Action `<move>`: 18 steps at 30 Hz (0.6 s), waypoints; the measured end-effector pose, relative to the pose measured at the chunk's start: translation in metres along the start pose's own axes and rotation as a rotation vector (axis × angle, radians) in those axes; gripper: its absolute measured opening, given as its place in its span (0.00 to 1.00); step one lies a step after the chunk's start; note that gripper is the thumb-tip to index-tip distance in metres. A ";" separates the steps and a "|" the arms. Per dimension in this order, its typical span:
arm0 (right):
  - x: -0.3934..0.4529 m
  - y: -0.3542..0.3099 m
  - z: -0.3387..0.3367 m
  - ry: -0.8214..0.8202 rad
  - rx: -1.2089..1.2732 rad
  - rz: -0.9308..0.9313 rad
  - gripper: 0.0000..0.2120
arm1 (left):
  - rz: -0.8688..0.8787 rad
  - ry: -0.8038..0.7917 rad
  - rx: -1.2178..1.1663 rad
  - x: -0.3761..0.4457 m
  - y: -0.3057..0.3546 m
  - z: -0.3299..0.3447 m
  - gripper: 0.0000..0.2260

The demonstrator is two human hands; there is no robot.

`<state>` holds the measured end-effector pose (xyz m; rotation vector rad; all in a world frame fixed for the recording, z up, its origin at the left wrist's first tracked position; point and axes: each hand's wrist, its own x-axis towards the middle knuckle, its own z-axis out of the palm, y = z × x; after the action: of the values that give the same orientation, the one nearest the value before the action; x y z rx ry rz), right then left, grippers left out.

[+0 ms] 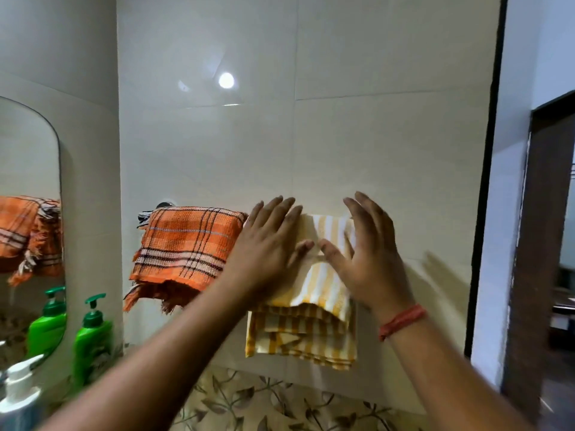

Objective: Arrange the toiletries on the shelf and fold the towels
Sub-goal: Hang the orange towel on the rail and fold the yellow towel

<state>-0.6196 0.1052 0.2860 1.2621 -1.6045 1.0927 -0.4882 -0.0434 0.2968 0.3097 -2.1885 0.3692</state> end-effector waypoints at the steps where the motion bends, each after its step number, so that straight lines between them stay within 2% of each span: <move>1: -0.015 -0.005 0.008 0.035 0.101 0.093 0.41 | -0.026 0.015 -0.033 -0.012 0.007 0.011 0.34; 4: -0.050 -0.013 0.026 0.092 0.237 0.276 0.45 | -0.159 0.066 -0.101 -0.052 0.022 0.046 0.32; 7: -0.075 -0.007 0.041 0.109 0.319 0.454 0.41 | -0.307 0.063 -0.241 -0.085 0.031 0.072 0.33; 9: -0.089 -0.001 0.047 0.037 0.435 0.608 0.33 | -0.353 0.038 -0.306 -0.100 0.034 0.085 0.33; 11: -0.102 0.007 0.050 -0.030 0.479 0.677 0.26 | -0.349 0.016 -0.311 -0.112 0.036 0.094 0.34; 15: -0.139 0.015 0.061 -0.152 0.487 0.786 0.22 | -0.393 -0.134 -0.286 -0.146 0.033 0.111 0.33; 18: -0.179 0.016 0.081 -0.321 0.394 0.871 0.20 | -0.438 -0.290 -0.216 -0.187 0.028 0.128 0.33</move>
<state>-0.6092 0.0814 0.0906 1.0014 -2.3691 1.8747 -0.4814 -0.0476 0.0687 0.7405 -2.3335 -0.1651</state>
